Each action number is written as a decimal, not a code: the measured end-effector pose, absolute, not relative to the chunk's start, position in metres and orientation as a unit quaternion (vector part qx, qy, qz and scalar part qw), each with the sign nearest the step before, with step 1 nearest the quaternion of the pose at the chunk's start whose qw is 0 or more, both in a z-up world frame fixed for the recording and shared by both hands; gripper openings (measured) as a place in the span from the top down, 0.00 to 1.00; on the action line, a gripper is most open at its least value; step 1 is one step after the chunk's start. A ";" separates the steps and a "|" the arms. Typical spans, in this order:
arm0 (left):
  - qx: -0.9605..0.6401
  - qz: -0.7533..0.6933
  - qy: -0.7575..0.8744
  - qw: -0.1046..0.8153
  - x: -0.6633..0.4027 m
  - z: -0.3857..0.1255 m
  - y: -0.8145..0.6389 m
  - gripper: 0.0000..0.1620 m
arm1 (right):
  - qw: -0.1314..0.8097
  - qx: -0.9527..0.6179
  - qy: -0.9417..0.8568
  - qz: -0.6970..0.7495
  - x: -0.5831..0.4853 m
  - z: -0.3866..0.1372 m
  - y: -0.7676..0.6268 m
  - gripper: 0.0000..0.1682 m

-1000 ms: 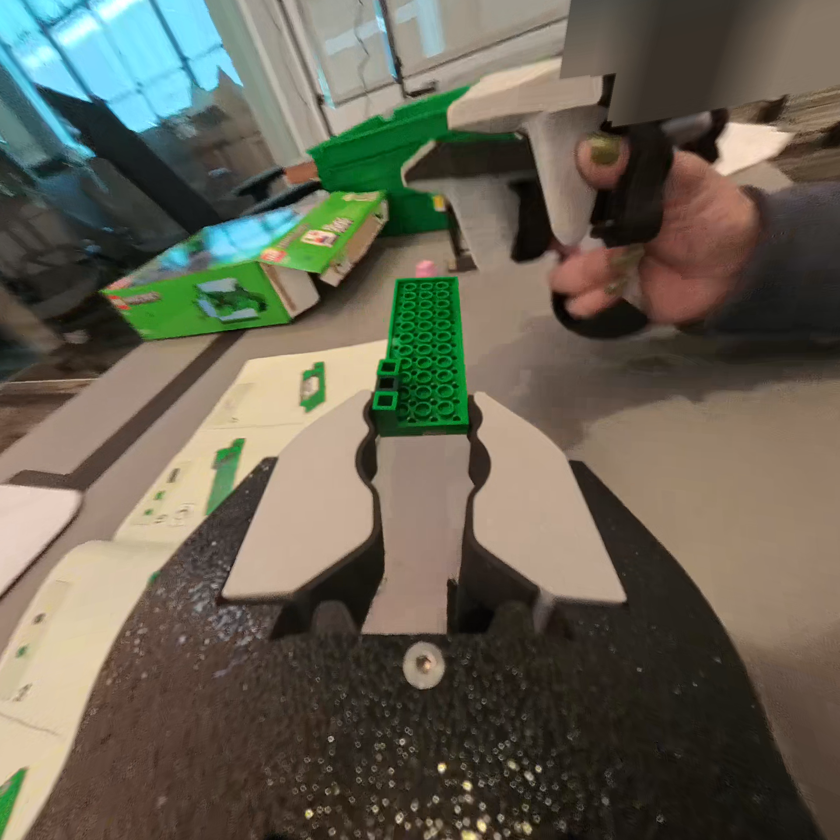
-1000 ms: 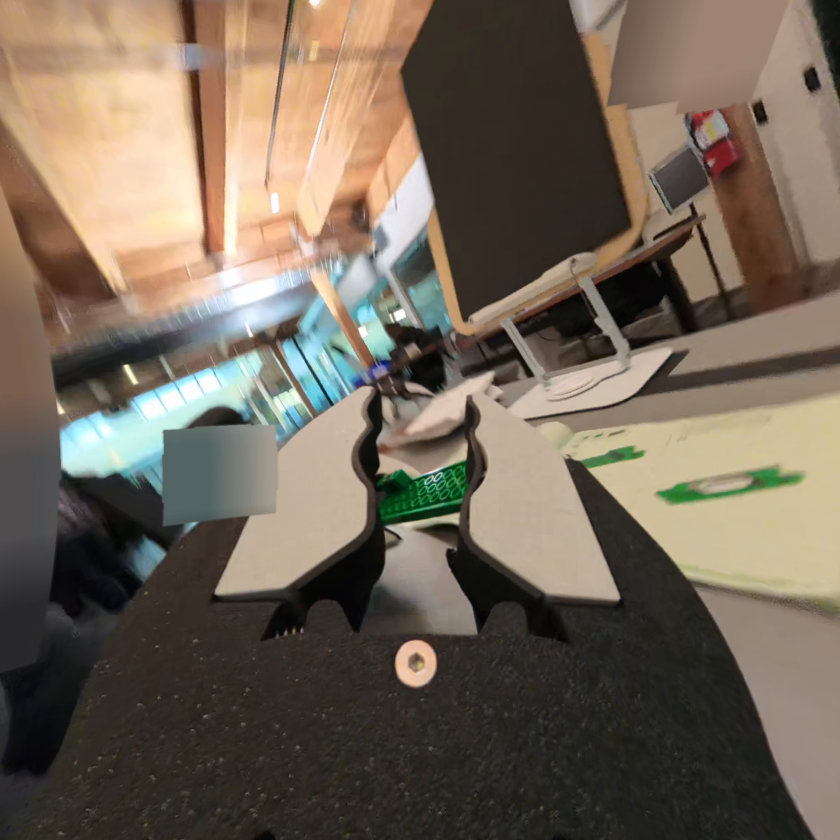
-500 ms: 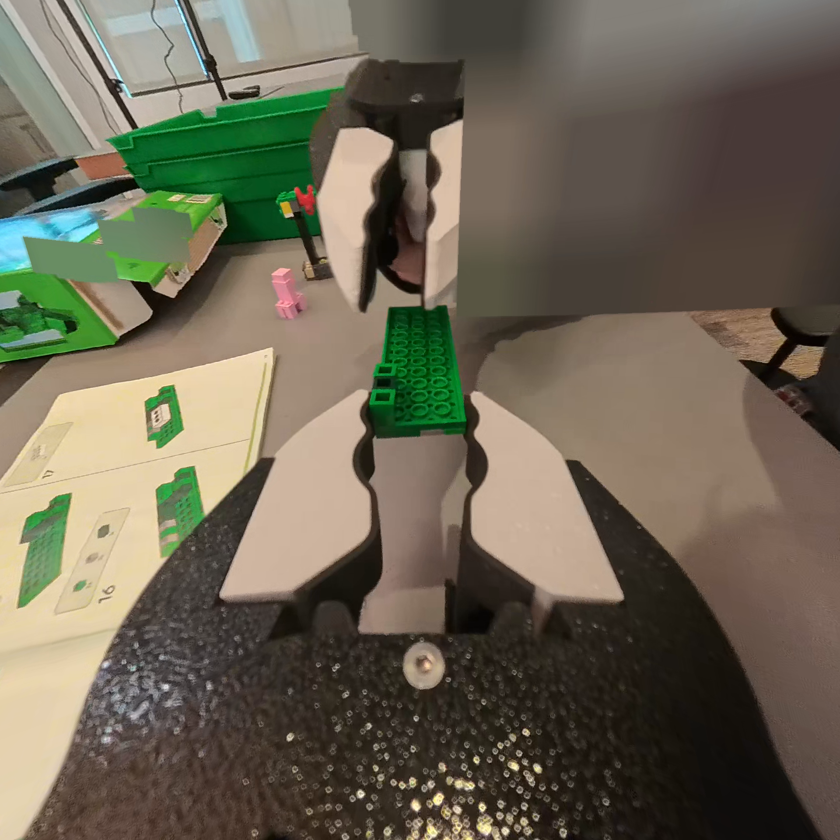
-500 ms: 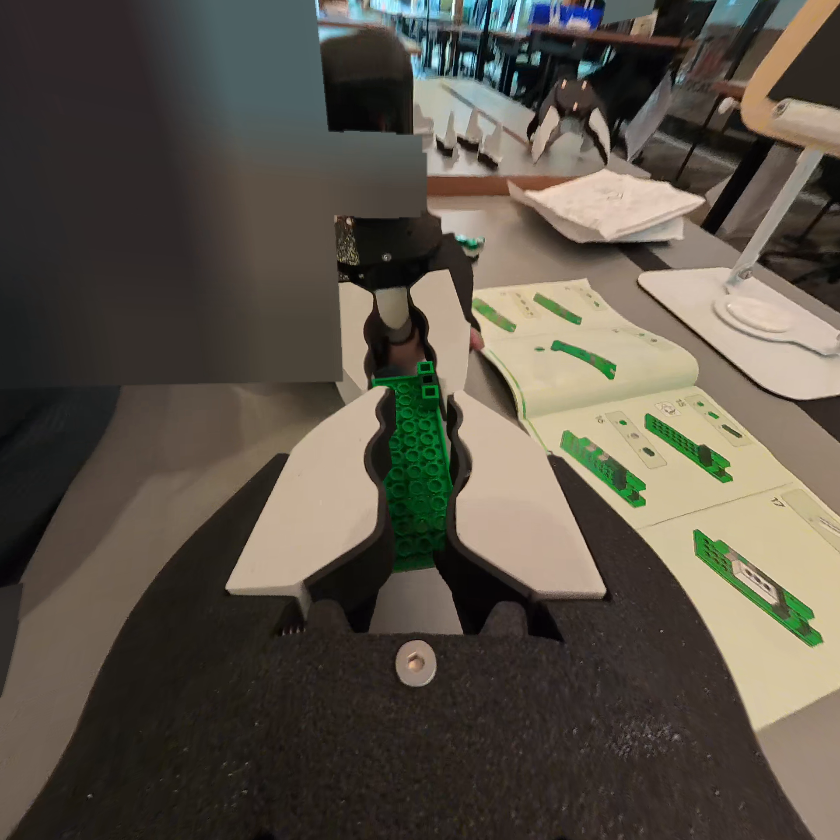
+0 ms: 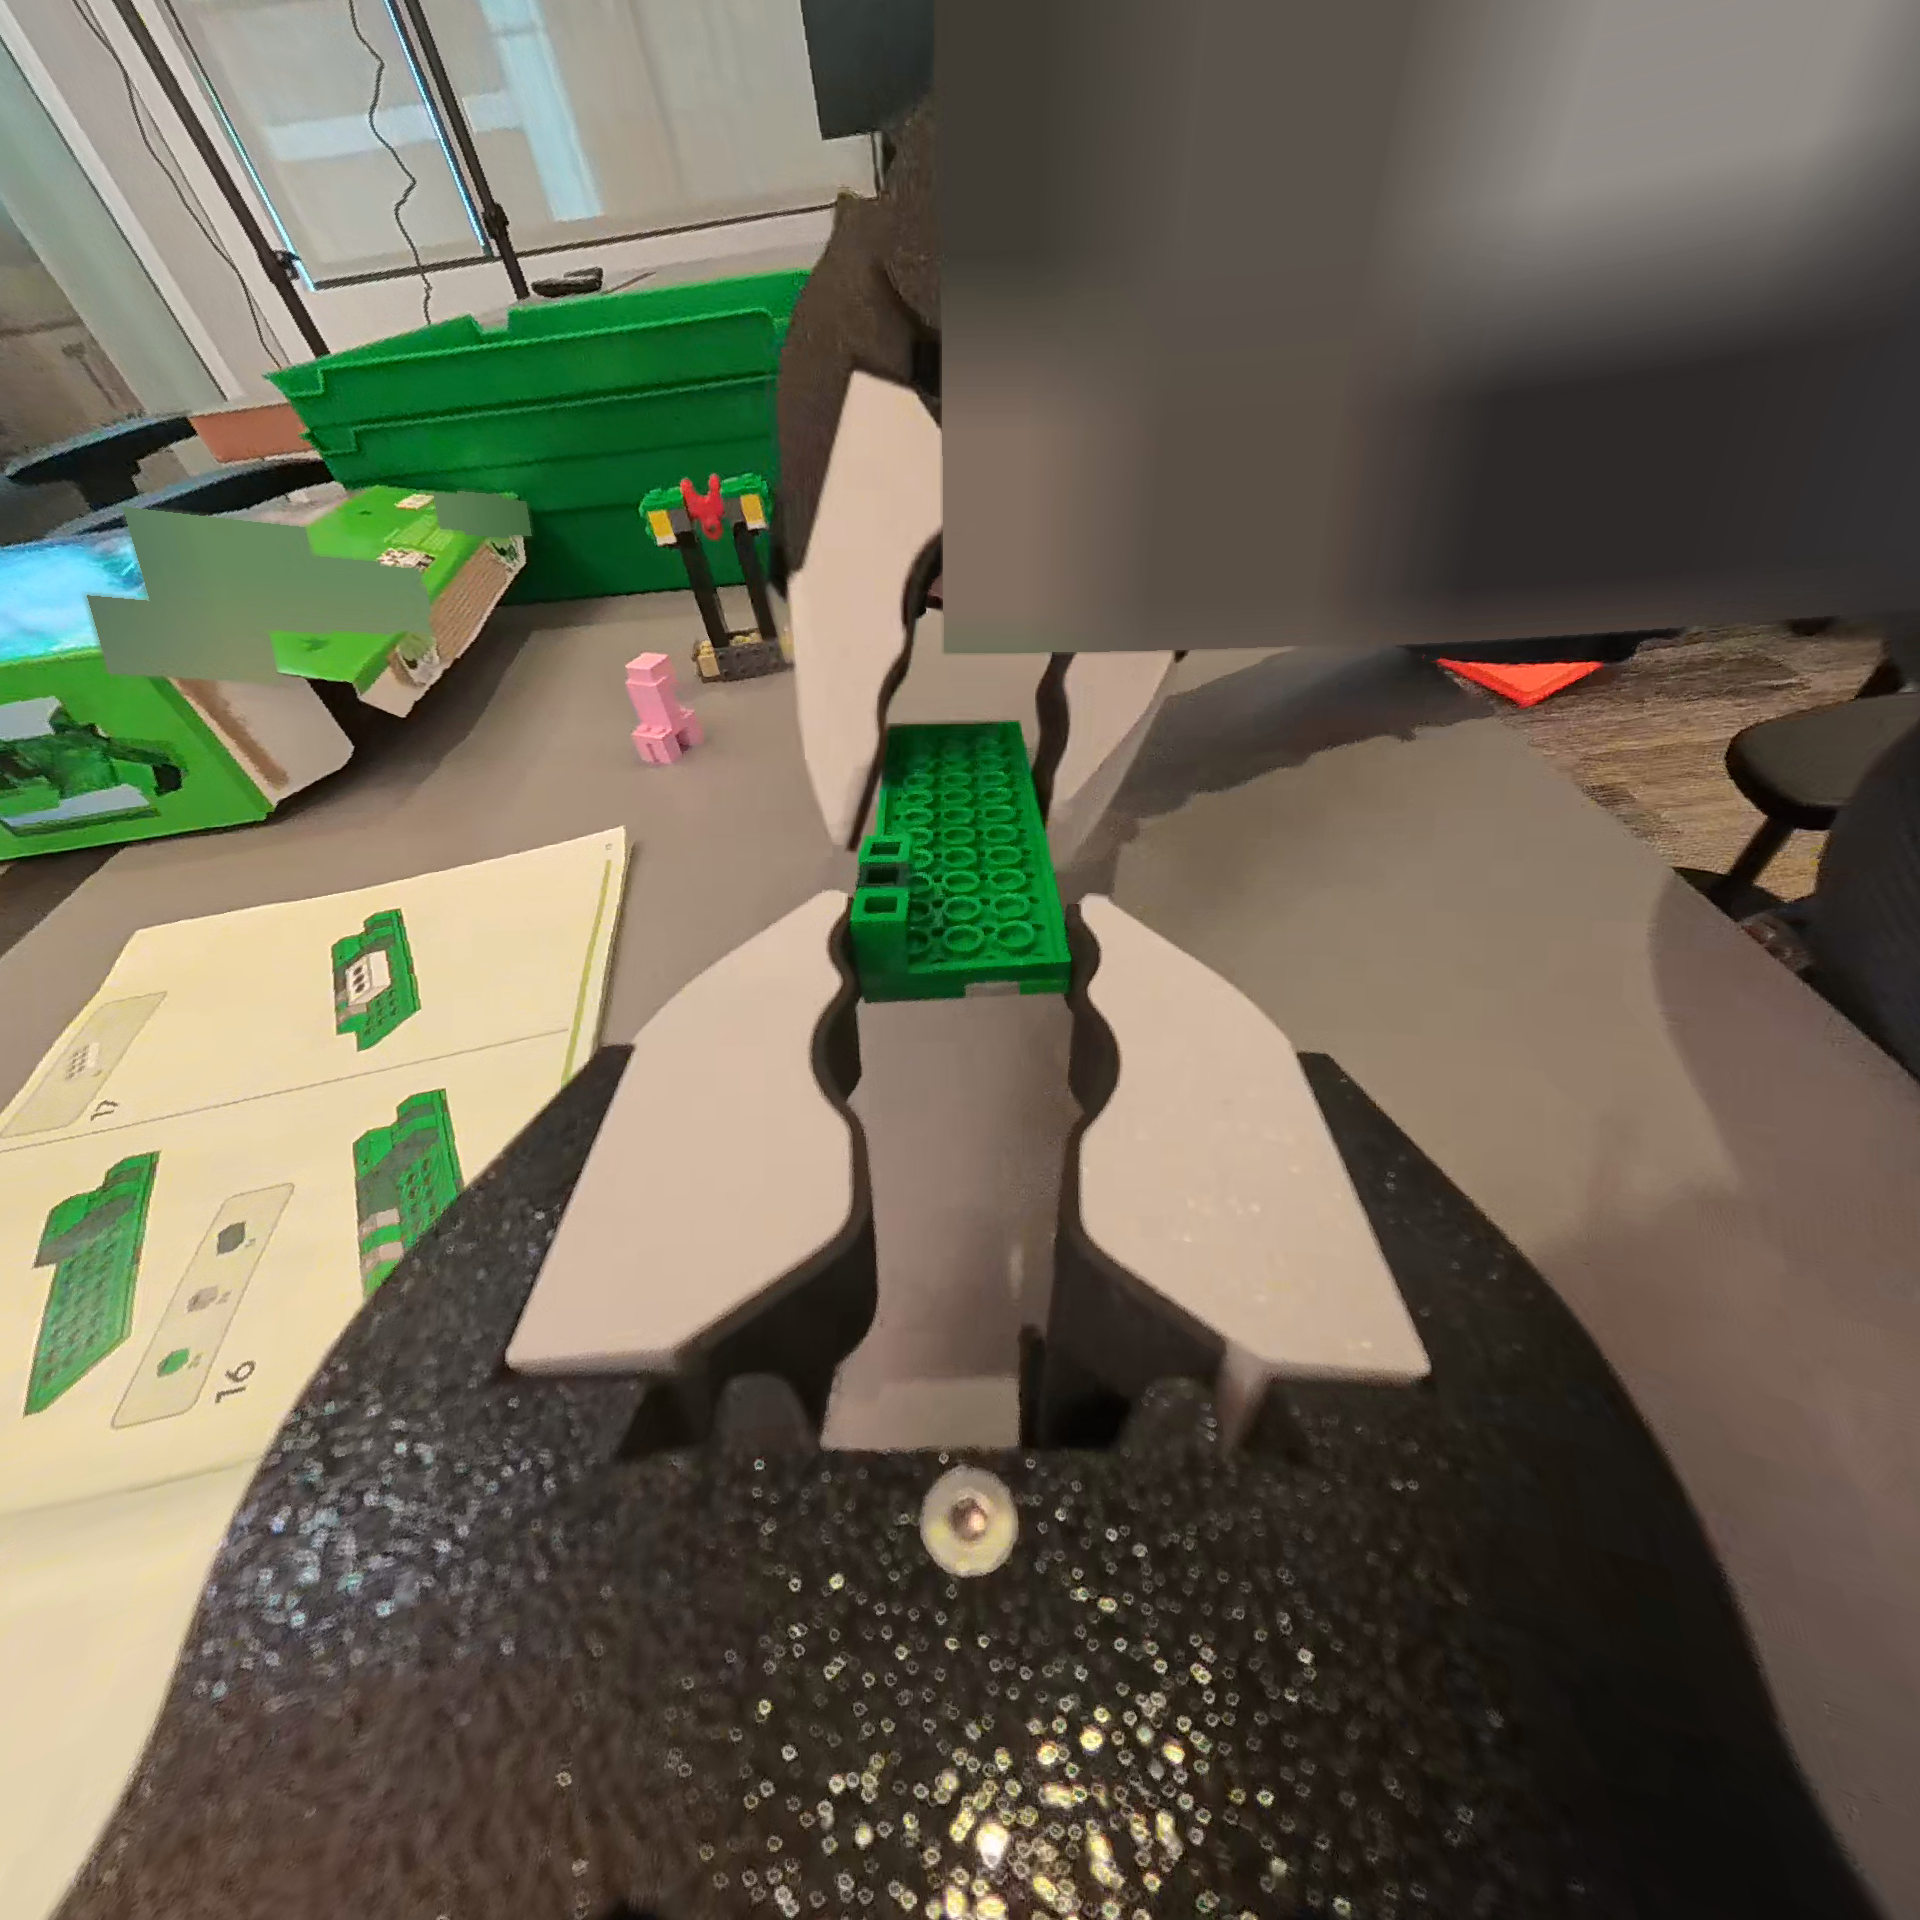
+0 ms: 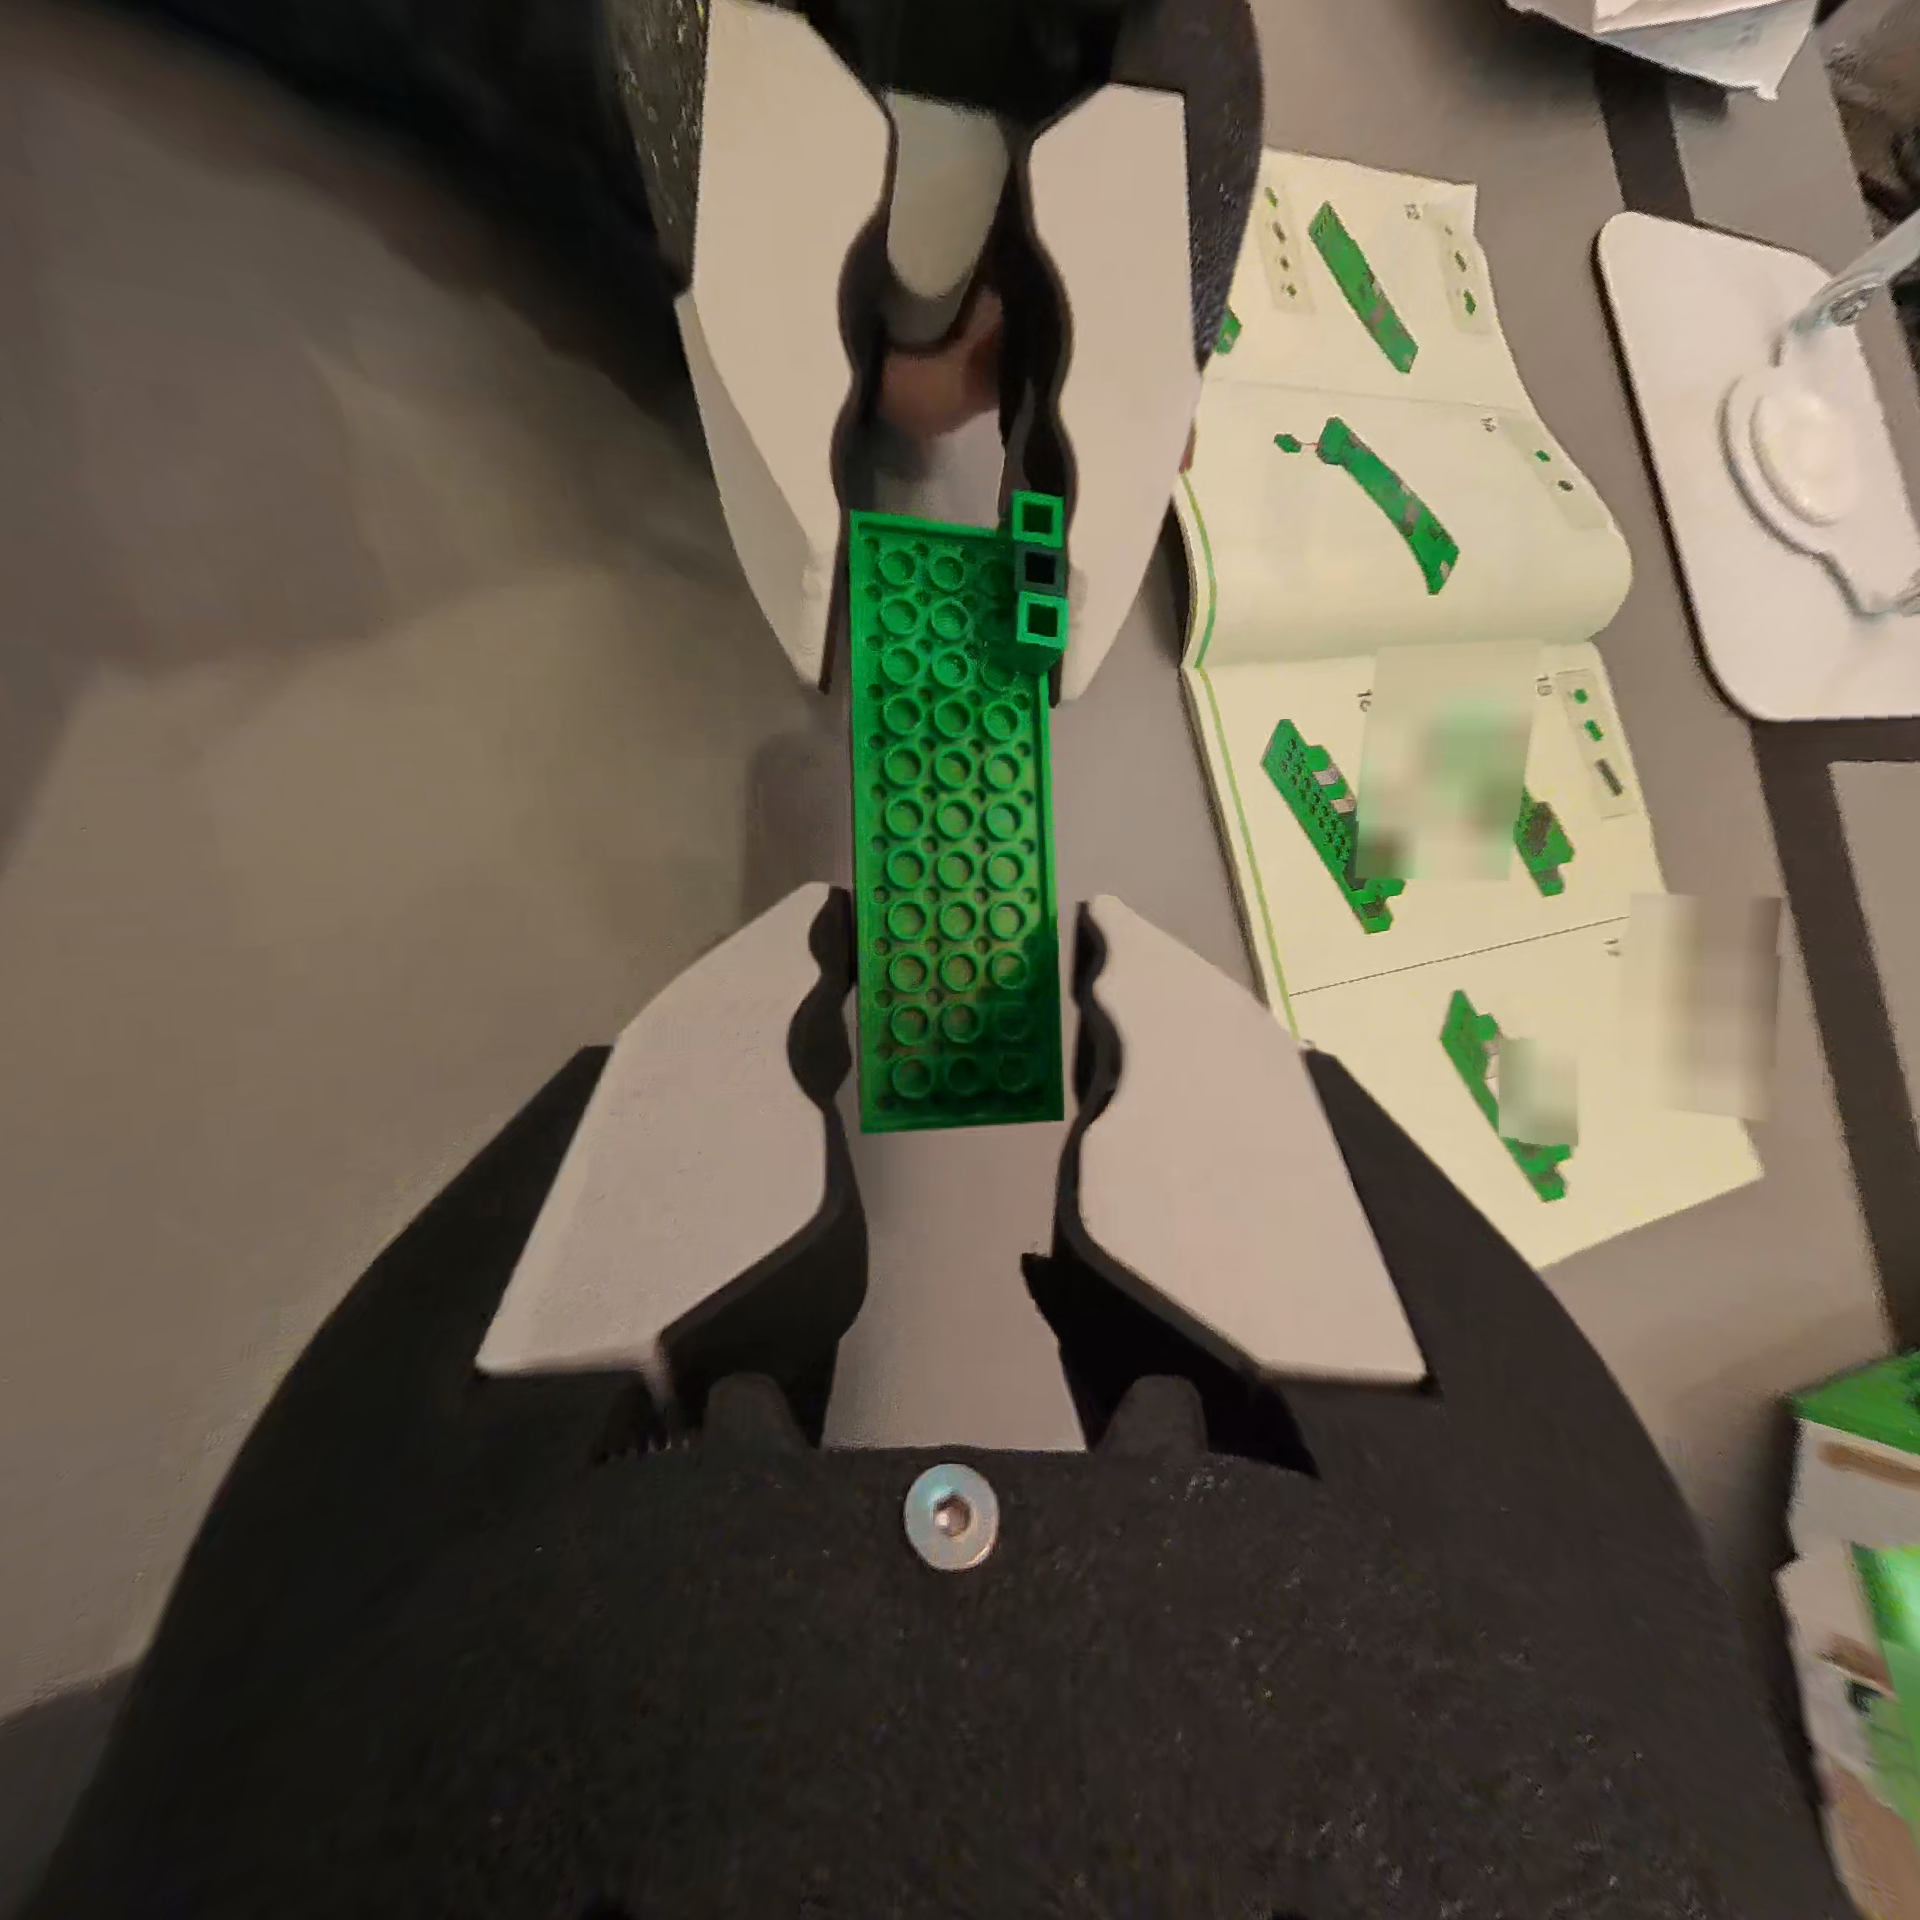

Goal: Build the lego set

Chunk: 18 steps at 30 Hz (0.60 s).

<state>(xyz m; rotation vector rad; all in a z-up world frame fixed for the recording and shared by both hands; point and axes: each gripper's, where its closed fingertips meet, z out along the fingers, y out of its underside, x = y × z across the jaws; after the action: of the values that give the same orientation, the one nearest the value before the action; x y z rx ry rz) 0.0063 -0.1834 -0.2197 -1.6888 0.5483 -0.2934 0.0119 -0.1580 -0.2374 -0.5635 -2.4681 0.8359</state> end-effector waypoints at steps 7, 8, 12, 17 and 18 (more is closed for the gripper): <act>-0.738 -0.146 0.220 0.620 0.004 -0.219 -0.185 0.71 | 0.217 -0.205 -0.903 0.308 0.010 -0.247 -0.160 0.78; -0.737 -0.146 0.216 0.624 0.003 -0.218 -0.185 0.68 | 0.218 -0.206 -0.904 0.305 0.010 -0.248 -0.159 0.78; -0.717 -0.104 0.215 0.655 -0.009 -0.204 -0.191 0.77 | 0.208 -0.211 -0.905 0.305 0.011 -0.252 -0.158 0.78; -0.758 -0.069 0.206 0.615 -0.018 -0.218 -0.187 0.78 | 0.216 -0.205 -0.894 0.336 0.009 -0.246 -0.164 0.78; -0.759 -0.076 0.205 0.614 -0.016 -0.220 -0.186 0.79 | 0.217 -0.204 -0.890 0.344 0.009 -0.245 -0.165 0.78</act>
<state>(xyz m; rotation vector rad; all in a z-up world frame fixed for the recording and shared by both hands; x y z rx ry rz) -0.0162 -0.1862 -0.2198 -1.7488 0.4730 -0.1763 0.0089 -0.1649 -0.2446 -0.5651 -2.4673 0.9538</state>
